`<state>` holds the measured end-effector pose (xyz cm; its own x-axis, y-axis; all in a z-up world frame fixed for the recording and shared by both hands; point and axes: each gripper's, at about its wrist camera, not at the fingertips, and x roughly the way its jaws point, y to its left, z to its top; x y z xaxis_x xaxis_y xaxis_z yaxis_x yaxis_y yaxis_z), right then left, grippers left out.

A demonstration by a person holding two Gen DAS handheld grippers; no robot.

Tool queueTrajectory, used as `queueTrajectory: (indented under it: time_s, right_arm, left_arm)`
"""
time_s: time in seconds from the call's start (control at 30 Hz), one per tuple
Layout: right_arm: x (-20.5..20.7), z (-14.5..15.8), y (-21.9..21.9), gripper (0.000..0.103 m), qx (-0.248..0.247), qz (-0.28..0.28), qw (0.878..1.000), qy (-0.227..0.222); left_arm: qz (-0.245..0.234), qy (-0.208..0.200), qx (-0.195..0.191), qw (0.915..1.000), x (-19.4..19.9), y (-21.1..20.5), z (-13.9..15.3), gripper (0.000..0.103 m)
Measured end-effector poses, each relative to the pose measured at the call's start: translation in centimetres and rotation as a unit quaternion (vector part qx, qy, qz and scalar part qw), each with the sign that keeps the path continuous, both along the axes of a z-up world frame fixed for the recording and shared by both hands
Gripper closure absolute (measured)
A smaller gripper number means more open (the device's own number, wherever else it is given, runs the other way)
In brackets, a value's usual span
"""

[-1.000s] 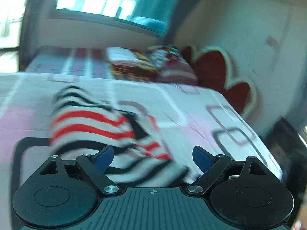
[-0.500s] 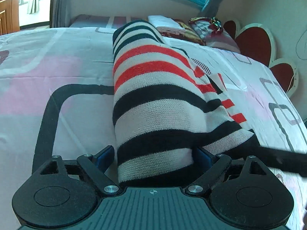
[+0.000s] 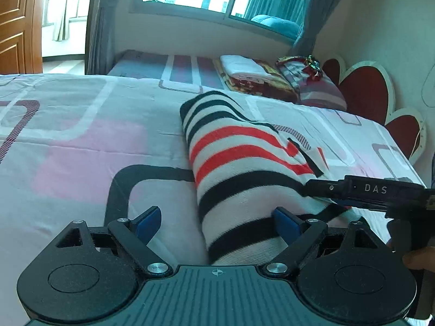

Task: Fold small clothes

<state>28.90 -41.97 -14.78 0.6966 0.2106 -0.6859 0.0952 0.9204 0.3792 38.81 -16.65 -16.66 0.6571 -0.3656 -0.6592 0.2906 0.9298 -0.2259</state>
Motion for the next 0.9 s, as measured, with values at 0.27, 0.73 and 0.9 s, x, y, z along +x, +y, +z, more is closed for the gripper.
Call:
queueTrajectory:
  time_s: [0.27,0.73,0.9]
  right_arm:
    - [1.1,-0.4,0.8,0.059,0.025,0.042,0.999,0.014]
    - [-0.4,2.6,0.7,0.08,-0.002,0.033,0.998,-0.059]
    - [-2.3,4.6,-1.3,0.08,-0.065,0.014,0.995,-0.076]
  left_arm:
    - [0.015,-0.001,-0.001,0.9999,0.6,-0.1,0.1,0.014]
    - [0.023,-0.021,-0.007,0.9995,0.9,-1.7,0.9,0.014]
    - [0.004,-0.015,-0.012,0.9998,1.0,-3.7,0.8,0.014]
